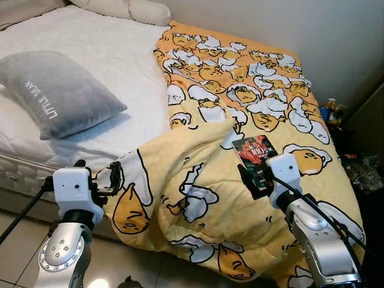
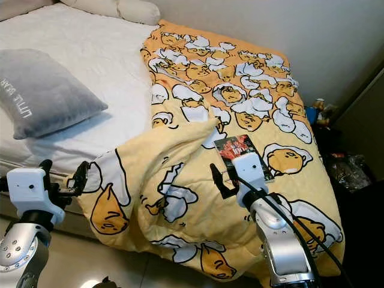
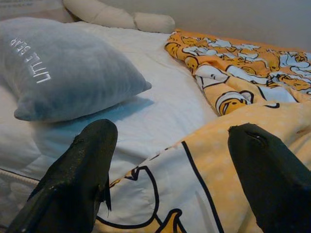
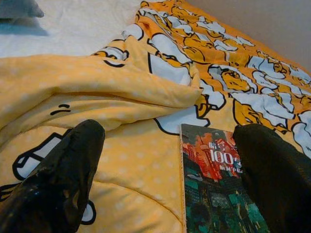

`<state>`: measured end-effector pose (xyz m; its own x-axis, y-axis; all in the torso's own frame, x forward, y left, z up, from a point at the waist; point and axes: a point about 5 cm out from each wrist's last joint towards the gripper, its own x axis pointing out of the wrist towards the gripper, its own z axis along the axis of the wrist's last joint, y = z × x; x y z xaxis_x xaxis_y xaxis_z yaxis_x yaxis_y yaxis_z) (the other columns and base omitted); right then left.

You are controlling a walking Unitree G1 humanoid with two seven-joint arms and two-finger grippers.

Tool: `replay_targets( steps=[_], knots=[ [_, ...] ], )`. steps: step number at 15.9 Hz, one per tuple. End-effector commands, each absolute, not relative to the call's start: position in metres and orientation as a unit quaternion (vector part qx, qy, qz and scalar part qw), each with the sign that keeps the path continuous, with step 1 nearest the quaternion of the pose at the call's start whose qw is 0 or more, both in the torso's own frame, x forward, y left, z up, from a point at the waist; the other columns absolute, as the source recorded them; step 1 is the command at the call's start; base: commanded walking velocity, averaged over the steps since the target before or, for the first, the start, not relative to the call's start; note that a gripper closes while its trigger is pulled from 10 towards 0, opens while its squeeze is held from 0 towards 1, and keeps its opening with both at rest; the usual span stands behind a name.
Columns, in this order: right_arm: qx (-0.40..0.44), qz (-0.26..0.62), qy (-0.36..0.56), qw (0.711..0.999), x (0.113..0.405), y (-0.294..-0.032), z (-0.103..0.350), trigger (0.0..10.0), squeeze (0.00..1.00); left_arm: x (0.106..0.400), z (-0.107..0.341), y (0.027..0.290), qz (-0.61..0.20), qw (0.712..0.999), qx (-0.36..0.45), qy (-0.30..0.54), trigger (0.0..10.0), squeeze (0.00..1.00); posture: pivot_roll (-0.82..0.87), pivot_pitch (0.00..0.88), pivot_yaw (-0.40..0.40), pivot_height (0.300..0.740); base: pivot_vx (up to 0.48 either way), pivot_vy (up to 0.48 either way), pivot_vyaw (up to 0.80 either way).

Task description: Clean up the room

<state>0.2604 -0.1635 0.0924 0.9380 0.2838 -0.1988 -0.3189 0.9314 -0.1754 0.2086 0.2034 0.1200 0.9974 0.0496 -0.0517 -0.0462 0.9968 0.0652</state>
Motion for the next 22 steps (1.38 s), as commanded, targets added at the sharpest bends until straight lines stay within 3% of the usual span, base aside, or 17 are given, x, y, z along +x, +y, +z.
replay_targets(
  steps=[1,8,12,13,14,17,20,22],
  knots=[
    [-0.109,0.146,0.054,0.982,0.259,-0.202,0.150,10.0,0.00,0.207,0.125,0.181,0.043,0.996,0.060,0.049,10.0,0.00,-0.16,0.059,-0.196,0.740,0.000,0.000,0.00],
    [-0.068,0.133,0.071,0.986,0.250,-0.202,0.150,10.0,0.00,0.212,0.137,0.175,0.028,0.998,0.045,0.039,10.0,0.00,-0.16,0.066,-0.168,0.740,0.000,0.000,0.00],
    [-0.002,0.082,0.134,0.988,0.234,-0.193,0.112,10.0,0.00,0.227,0.144,0.180,-0.010,0.996,0.072,0.051,10.0,0.00,-0.12,0.074,-0.051,0.740,0.000,0.000,0.00],
    [0.012,0.058,0.139,0.989,0.228,-0.191,0.105,10.0,0.00,0.232,0.145,0.183,-0.025,0.995,0.083,0.053,10.0,0.21,-0.11,0.077,-0.016,0.740,0.000,0.000,0.00],
    [0.020,0.029,0.139,0.990,0.224,-0.189,0.100,10.0,1.00,0.237,0.146,0.186,-0.036,0.994,0.092,0.035,10.0,1.00,-0.11,0.077,0.023,0.740,0.000,0.000,0.00],
    [0.023,0.049,0.128,0.990,0.221,-0.179,0.099,10.0,1.00,0.238,0.139,0.190,-0.012,0.997,0.070,0.026,10.0,1.00,-0.09,0.088,0.015,0.740,0.000,0.000,0.00],
    [0.015,0.051,0.090,0.994,0.227,-0.185,0.111,10.0,1.00,0.237,0.134,0.177,-0.061,0.996,0.048,0.045,10.0,1.00,-0.12,0.091,-0.004,0.740,0.000,0.000,0.00],
    [-0.049,0.002,0.079,0.996,0.233,-0.188,0.114,10.0,1.00,0.244,0.143,0.182,-0.043,0.990,0.132,0.024,10.0,1.00,-0.13,0.105,0.034,0.740,0.000,0.000,0.00]
  ],
)
